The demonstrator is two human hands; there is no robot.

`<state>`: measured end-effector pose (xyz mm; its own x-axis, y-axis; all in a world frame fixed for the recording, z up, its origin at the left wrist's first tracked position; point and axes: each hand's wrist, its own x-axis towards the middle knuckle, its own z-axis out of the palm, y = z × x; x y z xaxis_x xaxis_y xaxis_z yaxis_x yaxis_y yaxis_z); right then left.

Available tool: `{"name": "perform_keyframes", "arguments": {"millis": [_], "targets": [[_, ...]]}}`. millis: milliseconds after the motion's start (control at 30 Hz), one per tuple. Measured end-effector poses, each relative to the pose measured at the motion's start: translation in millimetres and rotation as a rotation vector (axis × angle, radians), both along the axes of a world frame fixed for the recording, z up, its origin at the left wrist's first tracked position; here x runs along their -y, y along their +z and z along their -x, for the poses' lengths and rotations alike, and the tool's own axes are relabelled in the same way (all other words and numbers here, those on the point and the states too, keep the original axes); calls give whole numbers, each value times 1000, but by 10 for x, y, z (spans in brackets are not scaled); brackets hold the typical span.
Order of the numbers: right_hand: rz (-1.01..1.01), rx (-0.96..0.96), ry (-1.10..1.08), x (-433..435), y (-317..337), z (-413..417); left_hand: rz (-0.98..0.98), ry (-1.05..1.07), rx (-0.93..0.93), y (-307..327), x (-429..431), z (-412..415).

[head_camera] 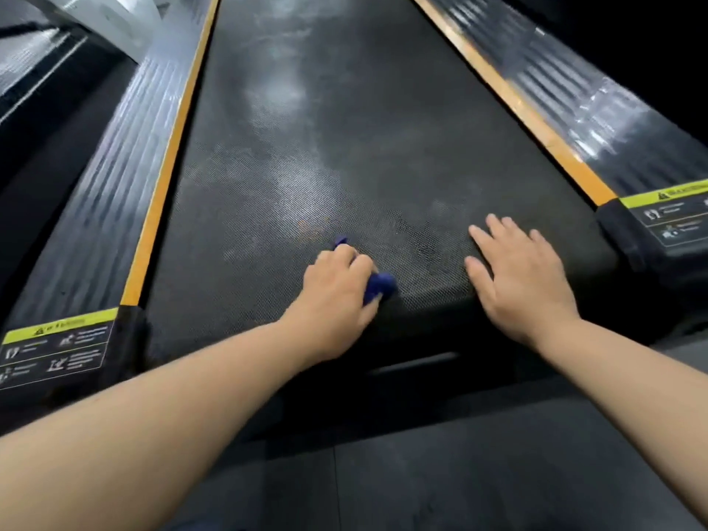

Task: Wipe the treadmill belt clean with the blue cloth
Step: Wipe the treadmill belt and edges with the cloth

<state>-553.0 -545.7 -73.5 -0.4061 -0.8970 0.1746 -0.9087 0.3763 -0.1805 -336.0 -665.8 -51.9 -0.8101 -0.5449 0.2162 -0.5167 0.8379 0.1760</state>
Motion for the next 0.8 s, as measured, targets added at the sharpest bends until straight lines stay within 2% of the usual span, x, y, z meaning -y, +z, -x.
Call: {"name": "perform_keyframes", "arguments": {"millis": [67,100,200,267,333,433,500,567,633,700,800], "targets": [[12,33,23,-44,10,49,7,-45,40,11,118,21],[26,39,24,-74,15,80,17,4,63,9,243,94],[55,47,5,-195,-19,168,-24,356,117,75,625,433],[71,58,2,-226,-56,197,-81,473,87,72,651,579],[95,79,13,-218,-66,216,-71,394,62,46,403,549],[98,102,38,-226,-41,263,-12,53,-11,-11,-148,263],[77,91,53,-267,-24,384,-26,-33,25,12,-132,213],[69,92,33,-315,33,513,11,15,59,24,111,363],[101,127,-5,-371,115,578,-2,209,115,48,418,657],[223,120,17,-441,145,581,-14,336,162,52,596,904],[396,22,9,-551,146,621,-36,327,92,28,384,936]]}}
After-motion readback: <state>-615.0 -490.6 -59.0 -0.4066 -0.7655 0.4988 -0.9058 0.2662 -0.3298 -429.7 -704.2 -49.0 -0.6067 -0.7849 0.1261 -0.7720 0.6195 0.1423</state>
